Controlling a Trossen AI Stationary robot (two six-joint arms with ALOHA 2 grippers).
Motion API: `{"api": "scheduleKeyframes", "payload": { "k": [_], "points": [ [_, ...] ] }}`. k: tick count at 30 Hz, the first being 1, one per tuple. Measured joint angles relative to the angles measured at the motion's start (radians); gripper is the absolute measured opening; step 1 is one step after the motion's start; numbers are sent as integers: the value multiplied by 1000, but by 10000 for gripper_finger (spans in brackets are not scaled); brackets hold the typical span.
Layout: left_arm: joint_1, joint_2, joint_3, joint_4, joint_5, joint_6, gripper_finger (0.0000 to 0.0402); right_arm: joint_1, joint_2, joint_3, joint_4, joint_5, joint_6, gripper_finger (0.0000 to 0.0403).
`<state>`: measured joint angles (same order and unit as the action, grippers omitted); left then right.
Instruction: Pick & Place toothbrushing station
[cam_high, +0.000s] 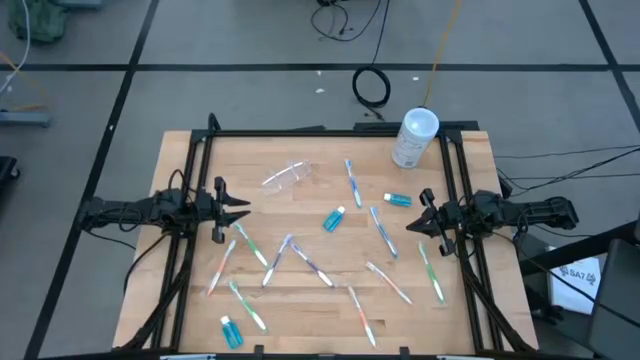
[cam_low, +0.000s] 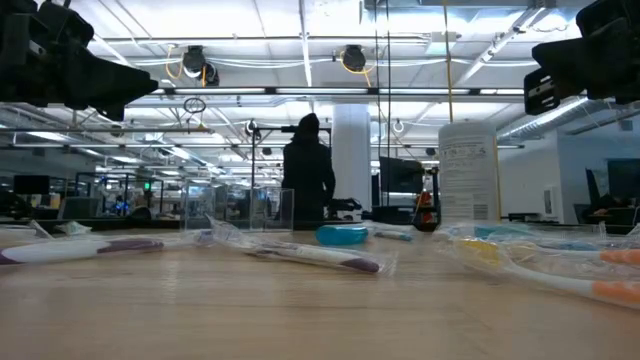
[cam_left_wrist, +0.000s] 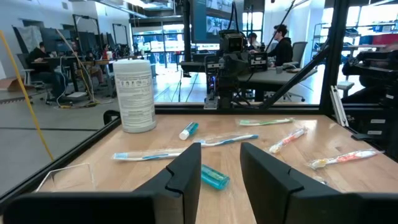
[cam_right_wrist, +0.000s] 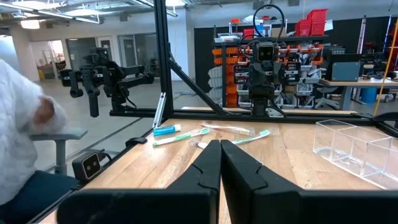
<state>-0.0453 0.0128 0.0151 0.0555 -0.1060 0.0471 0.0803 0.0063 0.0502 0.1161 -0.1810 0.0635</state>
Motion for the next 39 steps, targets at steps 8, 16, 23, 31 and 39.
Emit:
{"api": "scheduleKeyframes", "payload": {
  "k": [8,16,23,31,39],
  "points": [
    [0,0,0,0,0,0,118,0,0,0,0,0,0,4],
    [0,0,0,0,0,0,118,0,0,0,20,0,43,4],
    [0,0,0,25,5,-22,118,0,0,0,29,-3,55,4],
    [0,0,13,370,315,-42,118,-1,4,0,162,140,-186,4],
    [0,100,135,88,60,-28,118,-1,8,0,472,331,-450,4]
  ]
}}
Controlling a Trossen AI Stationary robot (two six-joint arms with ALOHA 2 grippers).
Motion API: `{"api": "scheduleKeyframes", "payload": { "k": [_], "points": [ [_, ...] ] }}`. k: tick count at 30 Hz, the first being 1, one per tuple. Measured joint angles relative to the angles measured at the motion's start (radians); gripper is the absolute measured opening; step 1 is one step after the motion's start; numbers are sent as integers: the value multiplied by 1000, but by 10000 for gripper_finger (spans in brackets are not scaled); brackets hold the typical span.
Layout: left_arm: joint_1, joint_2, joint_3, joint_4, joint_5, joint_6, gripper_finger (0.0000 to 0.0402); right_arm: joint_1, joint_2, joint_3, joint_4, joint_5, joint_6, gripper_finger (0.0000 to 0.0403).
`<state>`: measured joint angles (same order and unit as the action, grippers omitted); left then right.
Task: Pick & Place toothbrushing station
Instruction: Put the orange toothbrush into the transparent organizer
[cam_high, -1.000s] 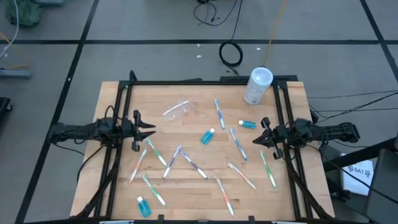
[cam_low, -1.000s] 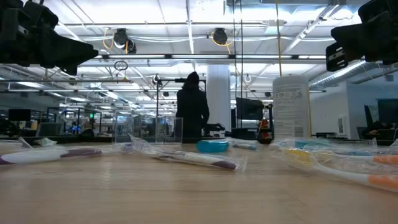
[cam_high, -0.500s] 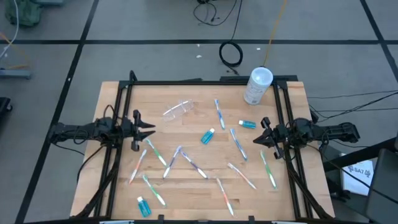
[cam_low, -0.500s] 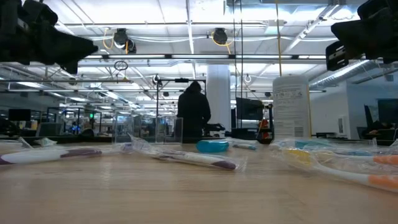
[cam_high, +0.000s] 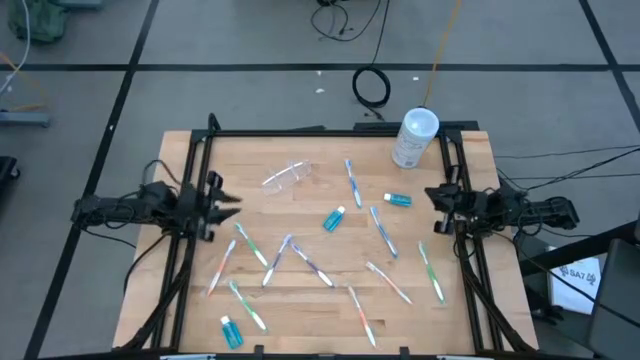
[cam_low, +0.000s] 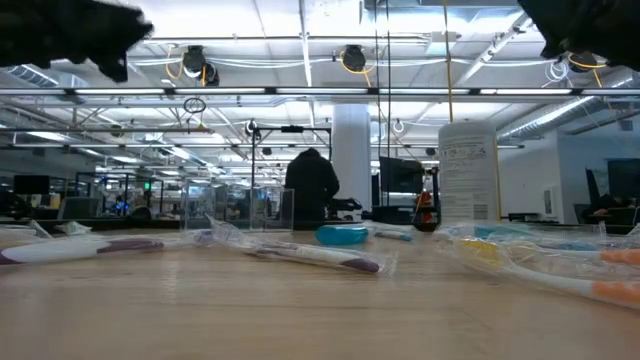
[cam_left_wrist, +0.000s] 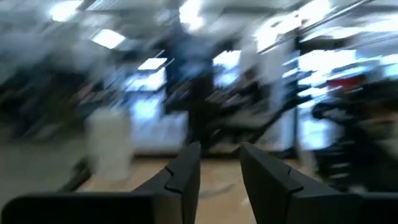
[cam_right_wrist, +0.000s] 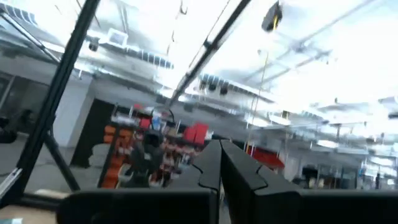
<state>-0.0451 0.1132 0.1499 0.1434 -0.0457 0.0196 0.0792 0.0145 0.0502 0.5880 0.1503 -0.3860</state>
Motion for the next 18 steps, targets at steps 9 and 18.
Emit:
{"api": "scheduleKeyframes", "payload": {
  "k": [9,18],
  "points": [
    [-2,396,313,-314,-101,61,118,0,26,0,6,-24,-49,4],
    [-2,759,649,-883,-235,-269,118,0,82,0,8,-21,-105,4]
  ]
}}
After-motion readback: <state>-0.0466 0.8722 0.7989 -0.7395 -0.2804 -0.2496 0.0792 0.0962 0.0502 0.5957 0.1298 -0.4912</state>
